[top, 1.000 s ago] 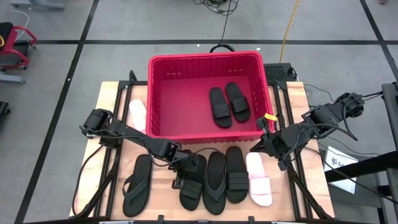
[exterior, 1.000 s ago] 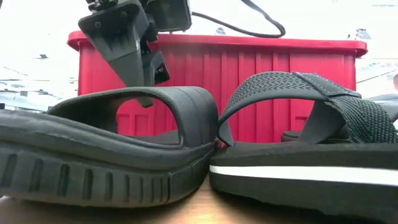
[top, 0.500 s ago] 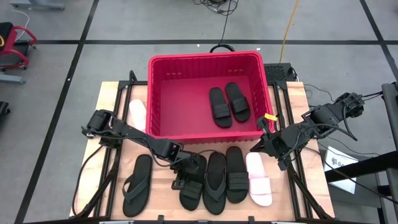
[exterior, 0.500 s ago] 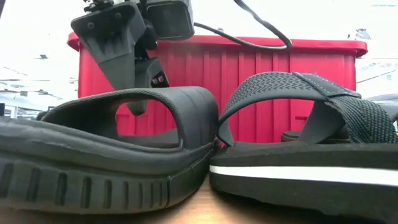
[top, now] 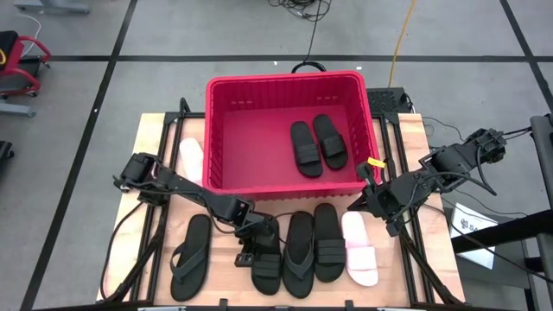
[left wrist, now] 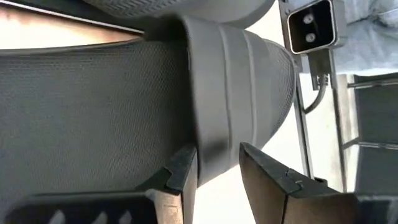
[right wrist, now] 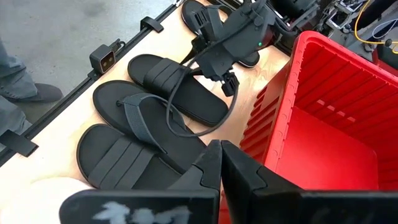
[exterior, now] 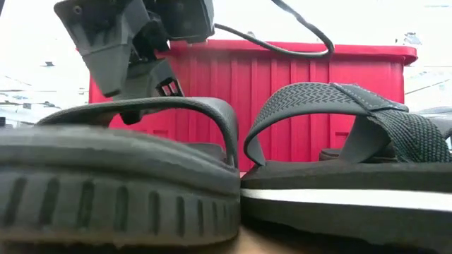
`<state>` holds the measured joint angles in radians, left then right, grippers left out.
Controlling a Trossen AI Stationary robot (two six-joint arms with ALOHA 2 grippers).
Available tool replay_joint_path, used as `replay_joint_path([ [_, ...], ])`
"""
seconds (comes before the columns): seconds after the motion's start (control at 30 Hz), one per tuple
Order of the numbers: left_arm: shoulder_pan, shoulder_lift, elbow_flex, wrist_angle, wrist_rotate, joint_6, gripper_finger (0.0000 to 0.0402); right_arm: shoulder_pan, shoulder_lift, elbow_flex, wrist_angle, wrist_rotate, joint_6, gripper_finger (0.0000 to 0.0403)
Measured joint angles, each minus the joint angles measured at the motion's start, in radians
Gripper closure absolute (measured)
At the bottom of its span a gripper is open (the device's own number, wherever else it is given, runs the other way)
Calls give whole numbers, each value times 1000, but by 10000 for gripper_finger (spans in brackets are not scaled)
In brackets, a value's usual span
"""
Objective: Pick and place slides into bin
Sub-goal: Put the black slipper into the red organizer bin
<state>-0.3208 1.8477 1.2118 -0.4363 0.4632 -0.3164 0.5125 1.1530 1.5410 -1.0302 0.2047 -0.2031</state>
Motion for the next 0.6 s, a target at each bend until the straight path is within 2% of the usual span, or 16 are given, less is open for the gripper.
replay_joint_path([
  [0.23,-26,8,0,26,-36,-8,289,0,0,0,0,1,0,403],
  [0.6,-46,31,1,62,-29,-37,296,0,0,0,1,2,8,403],
])
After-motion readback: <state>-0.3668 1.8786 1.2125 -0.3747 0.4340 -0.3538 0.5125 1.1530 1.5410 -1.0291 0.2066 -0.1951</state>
